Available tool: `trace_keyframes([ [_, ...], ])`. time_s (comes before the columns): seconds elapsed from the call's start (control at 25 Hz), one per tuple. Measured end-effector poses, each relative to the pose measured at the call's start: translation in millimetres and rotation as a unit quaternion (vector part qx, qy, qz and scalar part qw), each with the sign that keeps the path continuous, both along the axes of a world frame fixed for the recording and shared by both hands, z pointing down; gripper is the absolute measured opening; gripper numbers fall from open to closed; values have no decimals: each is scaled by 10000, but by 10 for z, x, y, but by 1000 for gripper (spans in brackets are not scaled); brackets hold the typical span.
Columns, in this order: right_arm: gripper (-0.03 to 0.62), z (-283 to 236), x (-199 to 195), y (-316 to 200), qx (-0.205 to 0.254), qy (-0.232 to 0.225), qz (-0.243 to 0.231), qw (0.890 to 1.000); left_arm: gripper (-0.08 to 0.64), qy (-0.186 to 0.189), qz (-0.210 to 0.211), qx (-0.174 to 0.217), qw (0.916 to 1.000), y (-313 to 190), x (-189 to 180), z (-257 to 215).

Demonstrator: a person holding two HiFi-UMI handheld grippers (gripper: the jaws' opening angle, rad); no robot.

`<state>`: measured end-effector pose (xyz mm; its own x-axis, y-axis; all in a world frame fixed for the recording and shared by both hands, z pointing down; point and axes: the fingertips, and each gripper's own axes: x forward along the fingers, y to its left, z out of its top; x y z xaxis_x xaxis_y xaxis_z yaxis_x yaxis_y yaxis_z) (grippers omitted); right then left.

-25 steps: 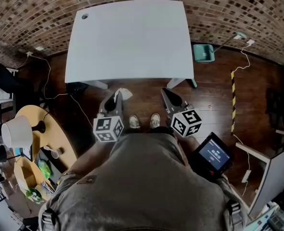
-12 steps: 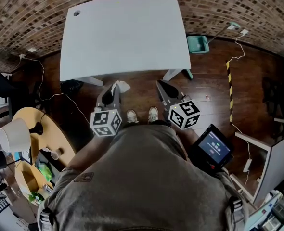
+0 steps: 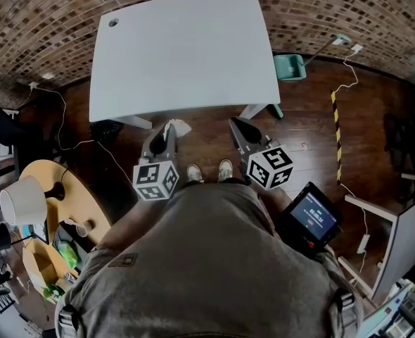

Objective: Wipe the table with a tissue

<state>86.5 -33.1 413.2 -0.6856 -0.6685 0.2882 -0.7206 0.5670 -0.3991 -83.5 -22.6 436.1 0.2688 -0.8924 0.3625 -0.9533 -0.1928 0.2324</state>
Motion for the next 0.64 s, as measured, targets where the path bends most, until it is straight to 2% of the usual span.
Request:
trace_keyframes([
  [0.64,11,-40,-139,-25,88,73,-80,9999,28,52,101,104,9999,-43,-49,-48],
])
